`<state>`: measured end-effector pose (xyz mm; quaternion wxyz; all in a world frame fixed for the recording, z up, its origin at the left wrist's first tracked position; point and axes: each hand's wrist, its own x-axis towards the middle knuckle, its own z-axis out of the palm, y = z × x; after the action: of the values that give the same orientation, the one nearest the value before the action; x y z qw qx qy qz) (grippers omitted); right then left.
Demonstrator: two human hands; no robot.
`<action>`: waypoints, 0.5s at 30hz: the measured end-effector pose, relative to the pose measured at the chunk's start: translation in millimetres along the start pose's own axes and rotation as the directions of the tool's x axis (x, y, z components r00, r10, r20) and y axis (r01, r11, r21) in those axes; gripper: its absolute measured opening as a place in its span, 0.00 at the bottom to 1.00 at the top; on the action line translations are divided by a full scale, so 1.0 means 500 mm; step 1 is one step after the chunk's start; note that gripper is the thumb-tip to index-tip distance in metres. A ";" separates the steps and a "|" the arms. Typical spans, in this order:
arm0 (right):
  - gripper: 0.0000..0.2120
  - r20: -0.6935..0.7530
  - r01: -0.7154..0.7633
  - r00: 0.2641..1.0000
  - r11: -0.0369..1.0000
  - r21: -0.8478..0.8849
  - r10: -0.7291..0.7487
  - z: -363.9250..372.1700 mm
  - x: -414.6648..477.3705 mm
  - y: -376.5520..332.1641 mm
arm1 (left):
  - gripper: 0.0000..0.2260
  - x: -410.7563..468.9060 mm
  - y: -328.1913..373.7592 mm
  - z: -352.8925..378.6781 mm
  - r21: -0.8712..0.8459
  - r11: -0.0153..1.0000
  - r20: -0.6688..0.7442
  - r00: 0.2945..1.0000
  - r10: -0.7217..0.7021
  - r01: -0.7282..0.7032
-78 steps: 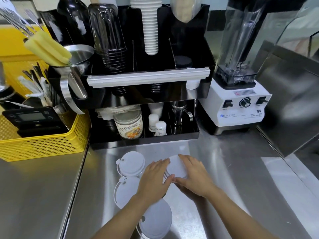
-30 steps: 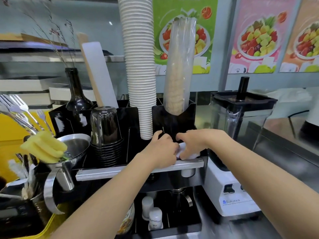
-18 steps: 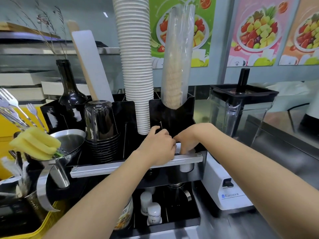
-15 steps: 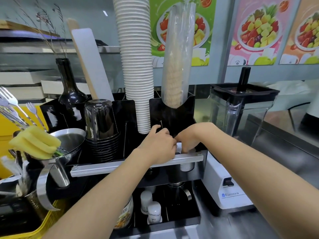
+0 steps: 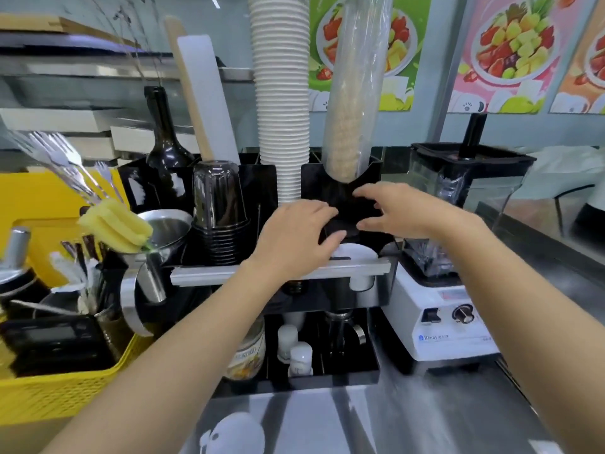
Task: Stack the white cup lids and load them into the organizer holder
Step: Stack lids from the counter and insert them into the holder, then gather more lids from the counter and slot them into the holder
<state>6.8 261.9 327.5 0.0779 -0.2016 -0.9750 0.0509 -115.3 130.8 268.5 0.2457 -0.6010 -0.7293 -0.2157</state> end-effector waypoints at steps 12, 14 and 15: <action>0.37 0.045 0.112 0.989 0.900 0.422 -0.144 0.325 -0.293 -0.146 | 0.27 -0.428 0.071 -0.042 -0.184 0.898 0.100 0.916 -0.388 0.401; 0.40 0.134 0.094 0.977 0.900 0.426 -0.165 0.383 -0.330 -0.171 | 0.29 -0.498 0.092 -0.021 -0.200 0.874 0.173 0.894 -0.413 0.442; 0.42 0.184 0.086 0.966 0.900 0.427 -0.180 0.410 -0.348 -0.182 | 0.30 -0.531 0.106 -0.011 -0.206 0.860 0.220 0.878 -0.425 0.467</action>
<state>94.2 94.9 115.2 0.0144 -0.1061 -0.9559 0.2736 -20.9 -67.3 109.7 0.0485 -0.4573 -0.8333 -0.3069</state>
